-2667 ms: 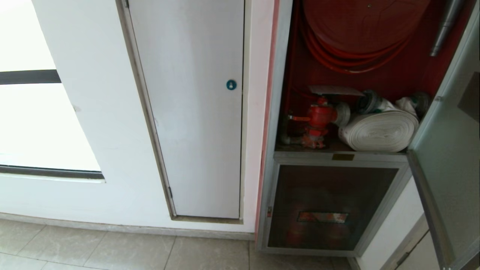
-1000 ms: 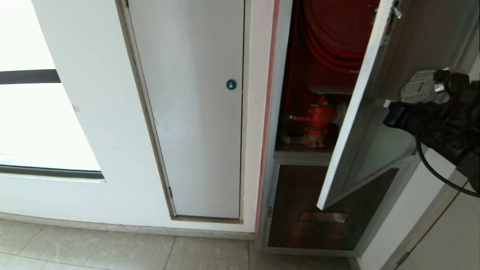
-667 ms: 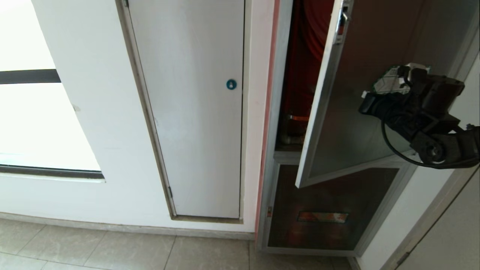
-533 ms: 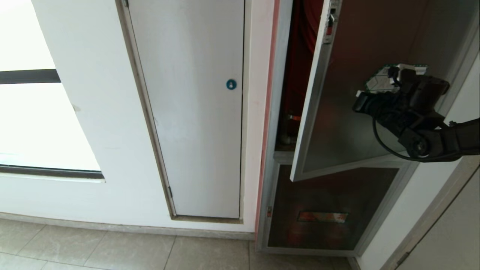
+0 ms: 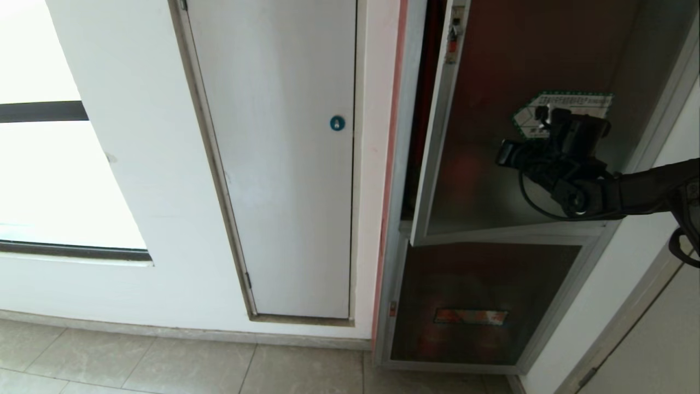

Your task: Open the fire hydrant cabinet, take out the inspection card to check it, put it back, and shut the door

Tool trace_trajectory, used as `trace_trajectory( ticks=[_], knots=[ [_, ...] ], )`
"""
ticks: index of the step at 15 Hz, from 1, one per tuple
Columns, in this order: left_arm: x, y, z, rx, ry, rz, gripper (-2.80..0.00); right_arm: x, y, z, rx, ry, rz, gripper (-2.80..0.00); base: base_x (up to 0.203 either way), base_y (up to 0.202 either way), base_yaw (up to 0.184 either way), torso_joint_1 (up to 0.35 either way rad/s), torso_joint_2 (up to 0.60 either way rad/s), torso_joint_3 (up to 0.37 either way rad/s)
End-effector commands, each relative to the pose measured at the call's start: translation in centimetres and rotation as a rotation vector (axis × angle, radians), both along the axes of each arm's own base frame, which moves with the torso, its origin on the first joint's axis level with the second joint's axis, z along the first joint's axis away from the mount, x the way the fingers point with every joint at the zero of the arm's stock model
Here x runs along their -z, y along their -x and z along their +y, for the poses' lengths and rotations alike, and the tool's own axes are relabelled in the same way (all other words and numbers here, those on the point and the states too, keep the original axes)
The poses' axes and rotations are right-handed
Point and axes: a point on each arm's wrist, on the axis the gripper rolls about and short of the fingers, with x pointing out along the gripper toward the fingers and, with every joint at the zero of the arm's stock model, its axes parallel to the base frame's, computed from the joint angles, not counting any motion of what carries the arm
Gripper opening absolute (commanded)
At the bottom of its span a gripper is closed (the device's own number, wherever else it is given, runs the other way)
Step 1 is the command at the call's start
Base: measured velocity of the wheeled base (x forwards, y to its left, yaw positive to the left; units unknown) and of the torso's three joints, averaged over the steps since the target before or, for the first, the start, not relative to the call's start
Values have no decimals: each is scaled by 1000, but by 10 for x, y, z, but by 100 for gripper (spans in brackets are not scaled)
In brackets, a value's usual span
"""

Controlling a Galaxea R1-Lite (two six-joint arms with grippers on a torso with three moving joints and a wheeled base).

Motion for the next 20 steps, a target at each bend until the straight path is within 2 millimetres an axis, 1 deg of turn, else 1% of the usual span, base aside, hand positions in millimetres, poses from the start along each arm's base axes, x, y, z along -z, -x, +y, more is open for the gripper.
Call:
trace_trajectory(
  ticks=[1, 3, 4, 5, 6, 8, 11, 14, 18, 20],
  knots=[
    [3, -1, 0, 0, 0, 13, -280, -5, 2, 2, 10, -1, -12, -280, 0, 0, 0, 0, 0, 0],
    [3, -1, 0, 0, 0, 13, -280, -18, 22, 6, 9, -2, -9, -280, 0, 0, 0, 0, 0, 0],
    [3, -1, 0, 0, -2, 13, -280, -23, 33, 10, 3, -2, -1, -280, 0, 0, 0, 0, 0, 0],
    [3, -1, 0, -2, 0, 13, -280, -25, 39, 14, -4, -3, 4, -280, 0, 0, 0, 0, 0, 0],
    [3, -1, 0, -1, 0, 13, -280, -29, 54, 18, -11, -4, 14, -280, 0, 0, 0, 0, 0, 0],
    [3, -1, 0, 0, -2, 13, -280, -44, 94, 28, -29, -4, 19, -280, 0, 0, 0, 0, 0, 0],
    [3, -1, 0, -1, 0, 13, -280, -63, 163, 41, -52, 2, 1, -280, 0, 0, 0, 0, 0, 0],
    [3, -1, 0, 0, 0, 12, -280, -63, 236, 42, -60, 75, -8, -280, 0, 0, 0, 0, 0, 0],
    [3, -1, 0, 0, 0, 13, -280, -63, 317, 35, -37, 141, -91, -280, 0, 0, 0, 0, 0, 0],
    [3, -1, 0, 0, -1, 13, -280, -59, 357, 30, 29, 179, -136, -280, 0, 0, 0, 0, 0, 0]
  ],
)
